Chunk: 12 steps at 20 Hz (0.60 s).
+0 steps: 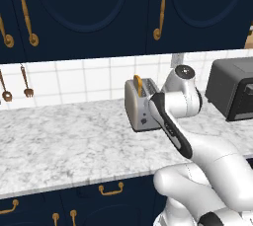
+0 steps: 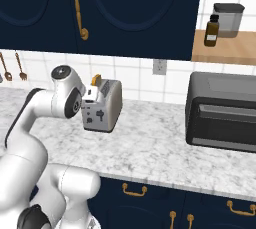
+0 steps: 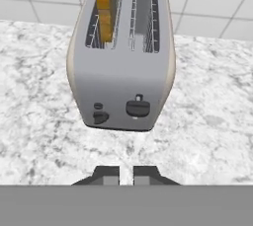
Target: Start the toaster. Once the lever pops up, take the bread to the plate on the dining counter.
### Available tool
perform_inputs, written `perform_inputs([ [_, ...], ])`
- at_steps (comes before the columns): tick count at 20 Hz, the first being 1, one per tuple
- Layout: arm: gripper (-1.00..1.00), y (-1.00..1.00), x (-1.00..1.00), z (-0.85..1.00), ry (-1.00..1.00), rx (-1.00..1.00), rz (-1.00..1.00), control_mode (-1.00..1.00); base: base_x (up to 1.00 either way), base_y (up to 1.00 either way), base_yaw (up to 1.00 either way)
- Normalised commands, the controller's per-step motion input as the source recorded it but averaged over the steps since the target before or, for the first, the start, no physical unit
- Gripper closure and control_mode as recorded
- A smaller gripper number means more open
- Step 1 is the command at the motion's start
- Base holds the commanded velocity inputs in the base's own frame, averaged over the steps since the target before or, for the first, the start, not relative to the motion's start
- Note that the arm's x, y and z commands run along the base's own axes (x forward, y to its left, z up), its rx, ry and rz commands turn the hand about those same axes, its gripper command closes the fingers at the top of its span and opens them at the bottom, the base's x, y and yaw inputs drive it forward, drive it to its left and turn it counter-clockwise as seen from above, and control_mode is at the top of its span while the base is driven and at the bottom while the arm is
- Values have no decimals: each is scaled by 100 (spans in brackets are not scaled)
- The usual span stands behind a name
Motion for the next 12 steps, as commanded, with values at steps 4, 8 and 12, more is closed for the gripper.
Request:
perform_inputs([
  [4,100,0,41,-39,0,0,-1,-100,0,0,0],
  [8,100,-5,37,-35,0,0,-1,-100,0,0,0],
  [12,100,-14,36,-22,0,0,-2,-100,0,0,0],
])
